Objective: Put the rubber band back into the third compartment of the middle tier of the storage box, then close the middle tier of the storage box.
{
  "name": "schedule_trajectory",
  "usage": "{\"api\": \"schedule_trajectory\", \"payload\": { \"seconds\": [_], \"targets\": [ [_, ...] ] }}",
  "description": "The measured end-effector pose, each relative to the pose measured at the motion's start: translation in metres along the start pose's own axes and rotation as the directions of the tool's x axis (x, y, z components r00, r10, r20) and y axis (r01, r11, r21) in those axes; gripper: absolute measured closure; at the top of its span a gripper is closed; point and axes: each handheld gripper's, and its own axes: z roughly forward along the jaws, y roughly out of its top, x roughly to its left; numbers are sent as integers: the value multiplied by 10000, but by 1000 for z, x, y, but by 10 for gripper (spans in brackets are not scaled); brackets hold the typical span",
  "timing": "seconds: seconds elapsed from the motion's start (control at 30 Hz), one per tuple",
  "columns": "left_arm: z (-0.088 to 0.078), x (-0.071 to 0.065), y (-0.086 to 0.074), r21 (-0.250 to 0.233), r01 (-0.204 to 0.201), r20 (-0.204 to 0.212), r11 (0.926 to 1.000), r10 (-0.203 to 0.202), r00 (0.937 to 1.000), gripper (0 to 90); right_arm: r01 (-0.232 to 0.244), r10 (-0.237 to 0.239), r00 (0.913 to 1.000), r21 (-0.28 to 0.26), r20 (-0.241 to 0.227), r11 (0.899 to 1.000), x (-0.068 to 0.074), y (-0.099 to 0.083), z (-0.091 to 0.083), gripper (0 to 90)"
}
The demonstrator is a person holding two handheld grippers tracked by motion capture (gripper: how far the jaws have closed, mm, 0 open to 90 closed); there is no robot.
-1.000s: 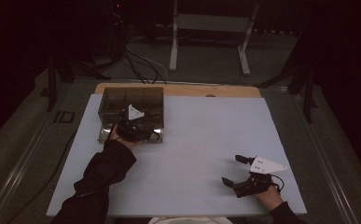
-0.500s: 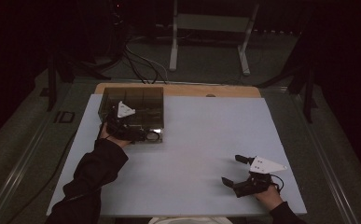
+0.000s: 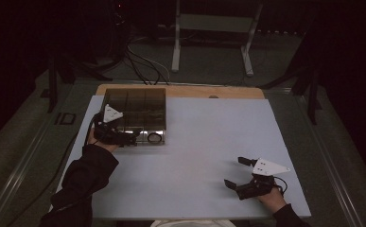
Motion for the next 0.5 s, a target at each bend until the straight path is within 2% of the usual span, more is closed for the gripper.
{"api": "schedule_trajectory", "payload": {
  "seconds": [0.5],
  "targets": [
    [-13,5,-33,103,561,-595,9984,-554,9967,10,57,-57,9999,-14,-127,10000,0,2,3,0]
  ]
}}
